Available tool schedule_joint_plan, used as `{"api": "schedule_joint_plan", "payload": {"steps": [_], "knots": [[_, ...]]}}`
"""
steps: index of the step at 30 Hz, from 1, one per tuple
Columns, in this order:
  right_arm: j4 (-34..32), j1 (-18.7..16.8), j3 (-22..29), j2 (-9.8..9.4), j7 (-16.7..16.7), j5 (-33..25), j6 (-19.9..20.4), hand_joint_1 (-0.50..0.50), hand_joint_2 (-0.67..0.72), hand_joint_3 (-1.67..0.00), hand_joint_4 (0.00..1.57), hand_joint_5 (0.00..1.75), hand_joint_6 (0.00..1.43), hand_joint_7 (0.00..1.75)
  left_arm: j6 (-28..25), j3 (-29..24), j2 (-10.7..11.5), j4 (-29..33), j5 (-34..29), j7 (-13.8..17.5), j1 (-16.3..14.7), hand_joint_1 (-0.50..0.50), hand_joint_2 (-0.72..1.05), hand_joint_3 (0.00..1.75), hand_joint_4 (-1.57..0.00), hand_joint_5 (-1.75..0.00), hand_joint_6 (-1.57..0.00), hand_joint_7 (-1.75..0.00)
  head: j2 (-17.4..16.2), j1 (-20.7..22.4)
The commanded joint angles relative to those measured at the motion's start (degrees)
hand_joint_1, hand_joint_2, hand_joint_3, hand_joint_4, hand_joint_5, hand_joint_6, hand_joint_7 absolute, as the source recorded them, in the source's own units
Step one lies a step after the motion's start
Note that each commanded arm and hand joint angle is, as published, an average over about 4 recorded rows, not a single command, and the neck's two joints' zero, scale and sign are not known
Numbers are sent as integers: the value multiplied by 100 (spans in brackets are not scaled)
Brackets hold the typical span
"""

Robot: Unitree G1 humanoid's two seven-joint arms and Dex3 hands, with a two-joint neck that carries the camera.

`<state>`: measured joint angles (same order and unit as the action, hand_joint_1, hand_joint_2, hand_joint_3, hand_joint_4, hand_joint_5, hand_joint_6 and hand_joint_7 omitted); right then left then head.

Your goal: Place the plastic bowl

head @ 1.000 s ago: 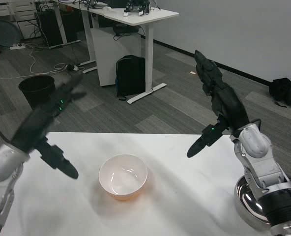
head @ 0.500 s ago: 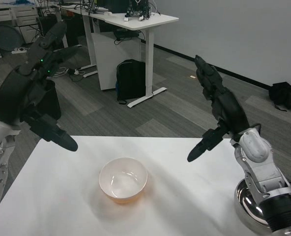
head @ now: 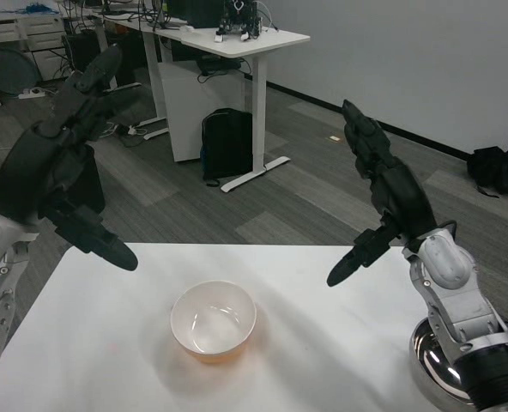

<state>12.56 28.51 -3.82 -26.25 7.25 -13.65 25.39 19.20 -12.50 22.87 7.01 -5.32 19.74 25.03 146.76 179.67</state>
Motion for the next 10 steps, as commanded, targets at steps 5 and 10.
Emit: {"api": "schedule_joint_plan", "payload": {"steps": [5, 10], "knots": [[58, -27, 48, 15, -136, -54, 247, -46, 15, 0, 0, 0, 0, 0, -54, 59, 16, 55, -20, -8, 30, -50, -10, 4, 0, -51, 0, 0, 256, 1], [92, -21, 48, 15, -204, -62, 353, -46, 15, 0, 0, 0, 0, 0, -56, 72, 4, 40, -22, -6, 28, -50, -10, 0, 0, -48, 0, 0, 302, -49]]}}
